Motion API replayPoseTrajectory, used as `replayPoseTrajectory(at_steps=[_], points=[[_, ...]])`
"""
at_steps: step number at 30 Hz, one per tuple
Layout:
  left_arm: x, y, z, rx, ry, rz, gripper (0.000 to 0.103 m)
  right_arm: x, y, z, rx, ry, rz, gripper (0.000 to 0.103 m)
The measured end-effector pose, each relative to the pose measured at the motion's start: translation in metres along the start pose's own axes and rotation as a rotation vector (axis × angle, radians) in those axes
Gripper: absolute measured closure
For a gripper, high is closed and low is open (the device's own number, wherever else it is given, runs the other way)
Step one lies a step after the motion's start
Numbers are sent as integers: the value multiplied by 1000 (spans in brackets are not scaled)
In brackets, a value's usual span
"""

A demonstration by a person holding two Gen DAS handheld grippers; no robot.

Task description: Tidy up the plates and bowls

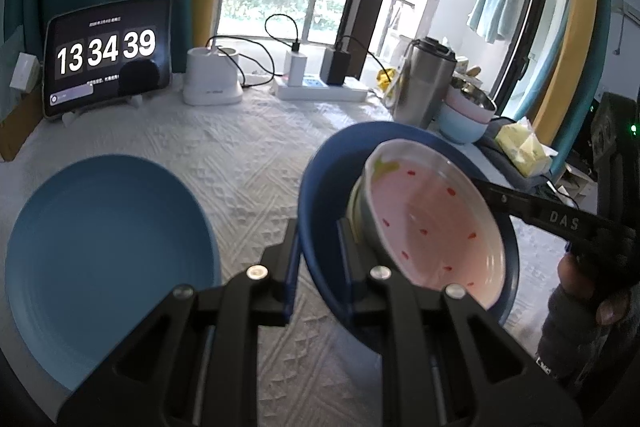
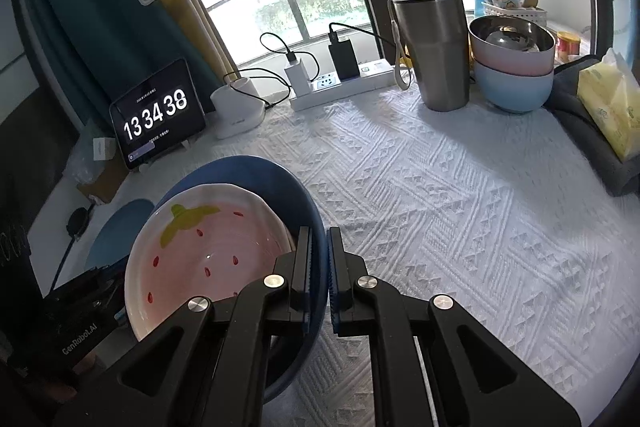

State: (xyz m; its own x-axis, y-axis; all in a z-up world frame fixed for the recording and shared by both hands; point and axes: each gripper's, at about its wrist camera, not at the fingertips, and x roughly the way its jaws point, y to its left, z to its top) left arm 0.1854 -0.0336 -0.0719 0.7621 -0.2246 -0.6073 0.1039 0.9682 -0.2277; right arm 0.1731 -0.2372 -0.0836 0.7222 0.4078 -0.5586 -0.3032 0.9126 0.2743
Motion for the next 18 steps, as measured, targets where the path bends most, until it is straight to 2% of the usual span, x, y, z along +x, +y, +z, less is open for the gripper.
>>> replayPoseTrajectory(at_steps=[18], points=[[-28, 15, 5, -29, -52, -18, 87, -18, 25, 13, -22, -31, 10, 95]])
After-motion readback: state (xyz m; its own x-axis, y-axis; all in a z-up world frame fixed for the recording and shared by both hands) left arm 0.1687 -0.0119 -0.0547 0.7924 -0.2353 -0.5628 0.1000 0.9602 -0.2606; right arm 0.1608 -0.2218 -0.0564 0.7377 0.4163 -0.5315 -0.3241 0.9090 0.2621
